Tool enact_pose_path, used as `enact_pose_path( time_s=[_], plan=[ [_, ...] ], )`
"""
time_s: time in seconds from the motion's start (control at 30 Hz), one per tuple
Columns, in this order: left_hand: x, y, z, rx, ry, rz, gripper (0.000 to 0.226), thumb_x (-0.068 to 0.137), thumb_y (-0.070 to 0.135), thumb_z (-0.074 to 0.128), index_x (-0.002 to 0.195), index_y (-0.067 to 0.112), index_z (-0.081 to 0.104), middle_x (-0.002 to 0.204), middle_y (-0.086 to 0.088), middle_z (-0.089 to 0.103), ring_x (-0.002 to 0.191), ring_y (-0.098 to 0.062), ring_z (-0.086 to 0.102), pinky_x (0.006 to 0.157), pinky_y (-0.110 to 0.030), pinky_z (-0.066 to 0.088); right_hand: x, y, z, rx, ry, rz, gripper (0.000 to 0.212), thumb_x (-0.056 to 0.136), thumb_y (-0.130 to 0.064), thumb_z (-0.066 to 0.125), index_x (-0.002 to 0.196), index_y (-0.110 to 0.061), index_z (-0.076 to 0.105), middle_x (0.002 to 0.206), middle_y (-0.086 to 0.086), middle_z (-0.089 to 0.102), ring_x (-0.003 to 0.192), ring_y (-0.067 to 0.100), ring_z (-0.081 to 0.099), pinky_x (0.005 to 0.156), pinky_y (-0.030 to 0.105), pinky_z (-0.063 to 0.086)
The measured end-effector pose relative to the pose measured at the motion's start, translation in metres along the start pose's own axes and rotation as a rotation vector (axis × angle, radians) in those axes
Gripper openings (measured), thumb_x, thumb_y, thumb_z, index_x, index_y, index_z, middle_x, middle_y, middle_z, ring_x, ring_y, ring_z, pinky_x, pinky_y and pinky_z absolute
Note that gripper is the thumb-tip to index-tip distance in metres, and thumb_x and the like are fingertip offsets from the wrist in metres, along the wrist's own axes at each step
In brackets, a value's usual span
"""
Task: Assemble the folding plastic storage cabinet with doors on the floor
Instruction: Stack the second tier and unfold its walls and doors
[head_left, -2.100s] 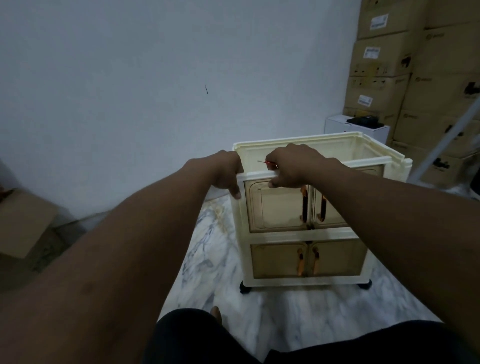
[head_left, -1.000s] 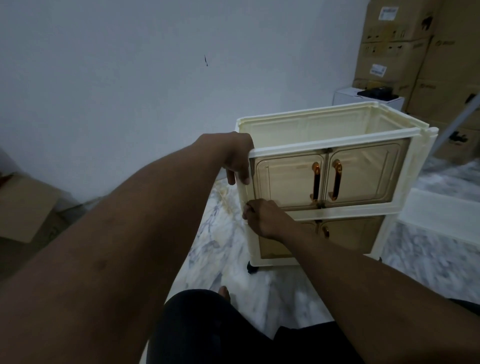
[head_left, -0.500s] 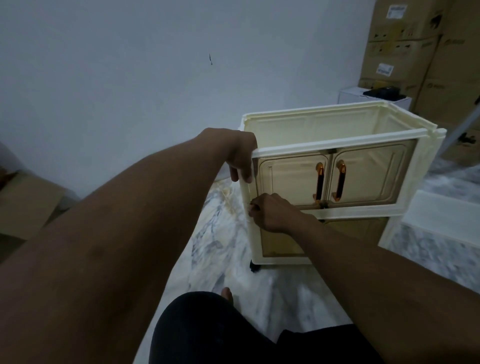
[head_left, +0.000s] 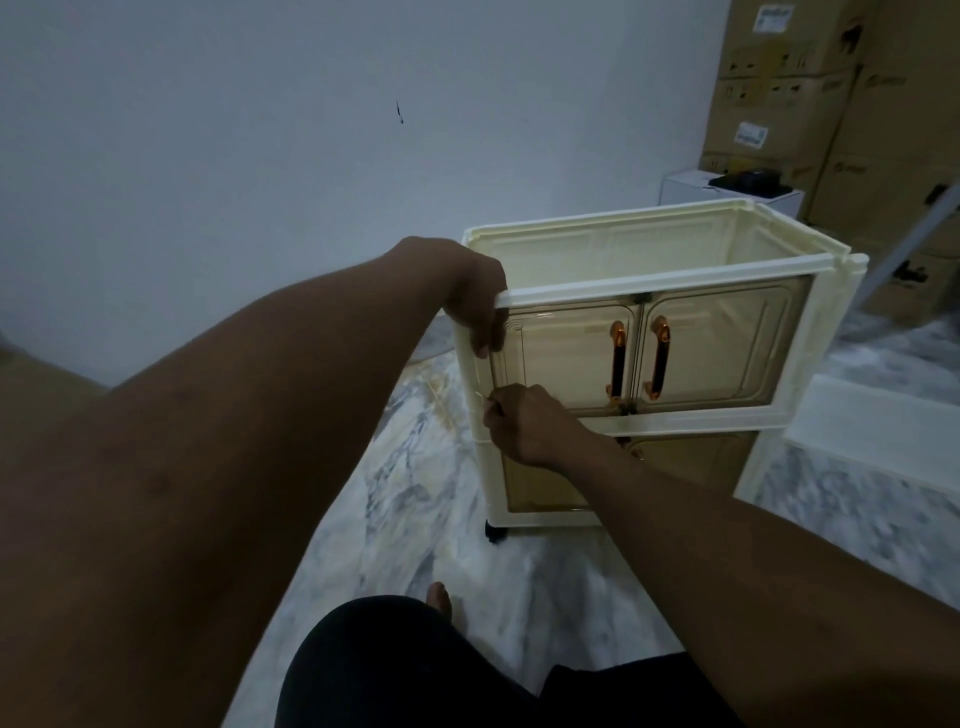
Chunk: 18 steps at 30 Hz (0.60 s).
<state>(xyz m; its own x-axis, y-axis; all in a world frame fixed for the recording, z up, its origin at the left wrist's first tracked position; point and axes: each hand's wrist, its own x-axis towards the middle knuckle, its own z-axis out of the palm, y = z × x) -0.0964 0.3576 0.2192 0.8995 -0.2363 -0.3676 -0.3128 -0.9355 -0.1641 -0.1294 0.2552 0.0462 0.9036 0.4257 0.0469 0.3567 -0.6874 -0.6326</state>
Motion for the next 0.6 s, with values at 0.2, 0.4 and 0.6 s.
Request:
enact_pose_path(
  time_s=[0.2, 0.4, 0.6],
  plan=[
    [0.009, -0.006, 0.000, -0.024, -0.011, -0.045, 0.038, 0.077, 0.035, 0.081, 0.113, 0.024, 0.076, 0.118, 0.004, 0.068, 0.114, -0.018, 0.058, 0.103, -0.034, 0.046, 0.002, 0.000, -0.001, 0.010, -0.005, -0.016, 0.046, 0.078, -0.037, 0.034, 0.098, -0.007, 0.064, 0.100, 0.015, 0.067, 0.089, 0.033, 0.062, 0.079, 0.044, 0.054],
    [0.018, -0.009, 0.001, -0.015, -0.020, -0.051, 0.041, 0.077, 0.035, 0.082, 0.114, 0.021, 0.075, 0.116, 0.000, 0.070, 0.113, -0.019, 0.061, 0.103, -0.035, 0.047, -0.003, 0.011, -0.014, -0.036, -0.069, 0.053, 0.030, 0.094, -0.026, 0.045, 0.108, -0.008, 0.064, 0.111, 0.015, 0.064, 0.098, 0.033, 0.060, 0.074, 0.034, 0.047],
    [0.026, 0.024, -0.019, -0.061, 0.056, 0.007, 0.062, 0.069, 0.054, 0.081, 0.118, 0.018, 0.070, 0.115, -0.001, 0.063, 0.110, -0.024, 0.058, 0.102, -0.042, 0.046, -0.040, 0.058, -0.075, -0.178, -0.114, 0.169, 0.038, 0.098, -0.036, 0.042, 0.128, -0.019, 0.060, 0.133, 0.013, 0.057, 0.113, 0.031, 0.056, 0.092, 0.040, 0.047]
  ],
)
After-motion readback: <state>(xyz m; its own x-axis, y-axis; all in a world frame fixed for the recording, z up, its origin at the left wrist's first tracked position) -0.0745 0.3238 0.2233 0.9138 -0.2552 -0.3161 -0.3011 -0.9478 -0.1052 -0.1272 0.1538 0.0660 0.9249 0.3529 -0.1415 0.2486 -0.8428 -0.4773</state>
